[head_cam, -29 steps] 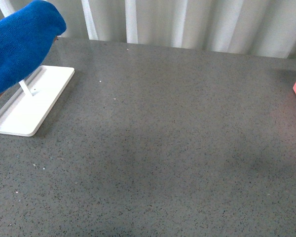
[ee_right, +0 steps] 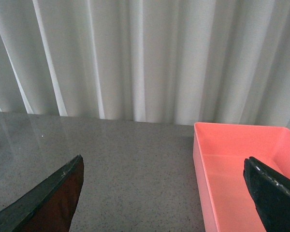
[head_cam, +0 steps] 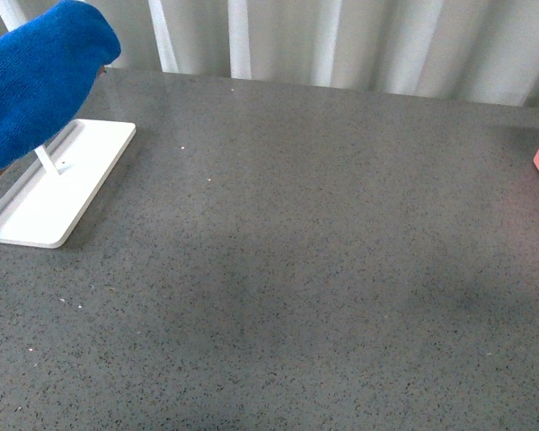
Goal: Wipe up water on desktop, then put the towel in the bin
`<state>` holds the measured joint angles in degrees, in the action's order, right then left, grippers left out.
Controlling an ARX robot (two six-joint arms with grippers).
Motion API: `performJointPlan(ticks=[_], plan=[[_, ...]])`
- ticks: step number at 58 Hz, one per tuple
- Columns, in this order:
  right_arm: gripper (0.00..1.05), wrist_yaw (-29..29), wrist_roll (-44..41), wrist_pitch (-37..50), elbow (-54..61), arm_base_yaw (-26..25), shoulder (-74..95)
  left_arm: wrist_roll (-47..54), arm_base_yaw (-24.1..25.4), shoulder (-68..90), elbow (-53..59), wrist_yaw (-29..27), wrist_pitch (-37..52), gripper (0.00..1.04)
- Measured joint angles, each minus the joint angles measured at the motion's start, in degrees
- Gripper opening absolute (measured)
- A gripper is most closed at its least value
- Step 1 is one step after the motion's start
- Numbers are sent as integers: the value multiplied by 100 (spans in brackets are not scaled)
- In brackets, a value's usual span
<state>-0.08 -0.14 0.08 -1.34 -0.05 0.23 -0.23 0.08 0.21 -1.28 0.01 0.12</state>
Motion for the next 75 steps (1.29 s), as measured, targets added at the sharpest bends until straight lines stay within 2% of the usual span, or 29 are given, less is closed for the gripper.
performJointPlan(ticks=[21, 24, 28, 31, 35, 42, 51, 62, 75], plan=[[98, 0, 0, 0, 0, 0, 0, -79, 11, 61, -24, 35, -90, 98], [98, 0, 0, 0, 0, 0, 0, -669, 260, 837, -647, 431, -1567, 98], [98, -4, 0, 0, 0, 0, 0, -1021, 765, 1650, -1296, 791, -2636, 98], [98, -4, 0, 0, 0, 0, 0, -1091, 1056, 1985, -1683, 990, -2557, 98], [98, -2, 0, 0, 0, 0, 0, -1091, 1161, 2479, -2173, 1086, -2041, 98], [98, -2, 0, 0, 0, 0, 0, -866, 754, 4419, -3324, 957, -737, 98], [98, -2, 0, 0, 0, 0, 0, -433, 166, 6476, -4909, 796, -599, 98], [98, -2, 0, 0, 0, 0, 0, 538, -181, 8435, -7010, 763, -1401, 98], [98, -2, 0, 0, 0, 0, 0, 1353, 92, 10334, -8994, 667, -2481, 98]])
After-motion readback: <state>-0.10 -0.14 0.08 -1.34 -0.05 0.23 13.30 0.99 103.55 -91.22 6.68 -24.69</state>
